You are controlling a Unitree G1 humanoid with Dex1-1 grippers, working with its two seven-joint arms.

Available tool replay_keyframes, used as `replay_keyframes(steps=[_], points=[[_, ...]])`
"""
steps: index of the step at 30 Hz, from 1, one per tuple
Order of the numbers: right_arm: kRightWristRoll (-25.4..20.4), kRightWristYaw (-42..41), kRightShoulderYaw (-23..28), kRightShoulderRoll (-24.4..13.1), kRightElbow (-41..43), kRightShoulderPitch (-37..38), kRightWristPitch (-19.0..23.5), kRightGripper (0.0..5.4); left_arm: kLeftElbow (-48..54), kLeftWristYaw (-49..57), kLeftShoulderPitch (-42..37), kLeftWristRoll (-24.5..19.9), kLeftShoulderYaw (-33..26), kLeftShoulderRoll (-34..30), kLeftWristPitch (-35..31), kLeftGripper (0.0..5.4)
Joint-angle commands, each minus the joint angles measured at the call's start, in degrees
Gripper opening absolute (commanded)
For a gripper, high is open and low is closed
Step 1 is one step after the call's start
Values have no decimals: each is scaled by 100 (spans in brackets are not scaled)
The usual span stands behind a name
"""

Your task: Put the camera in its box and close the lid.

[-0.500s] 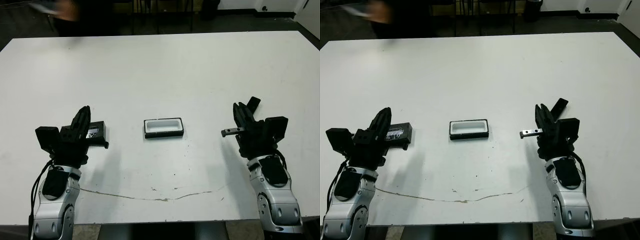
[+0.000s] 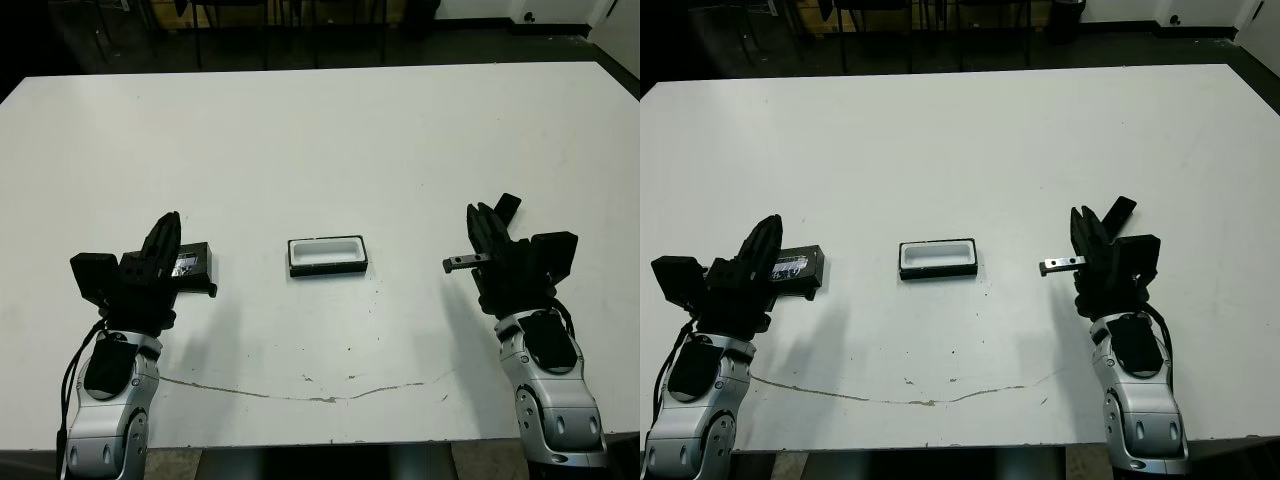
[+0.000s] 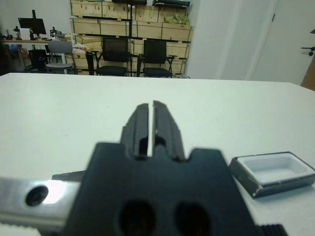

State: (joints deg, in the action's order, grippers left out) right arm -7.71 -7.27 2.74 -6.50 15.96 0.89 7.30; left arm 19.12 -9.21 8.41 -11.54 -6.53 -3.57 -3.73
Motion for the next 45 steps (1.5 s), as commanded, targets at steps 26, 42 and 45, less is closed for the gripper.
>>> replay_keyframes(steps=[26, 42, 45], points=[[1032, -2383, 181, -3671, -4316, -3457, 346, 0, -34, 16, 30, 0, -3, -86, -60, 1], [1624, -4947, -1184, -4054, -5248, -4143, 168, 0, -34, -7, 51, -38, -42, -111, -71, 1], [1786, -5030, -1334, -4063, -5155, -4113, 234, 0, -59, -13, 57, -1, -31, -124, -26, 1]])
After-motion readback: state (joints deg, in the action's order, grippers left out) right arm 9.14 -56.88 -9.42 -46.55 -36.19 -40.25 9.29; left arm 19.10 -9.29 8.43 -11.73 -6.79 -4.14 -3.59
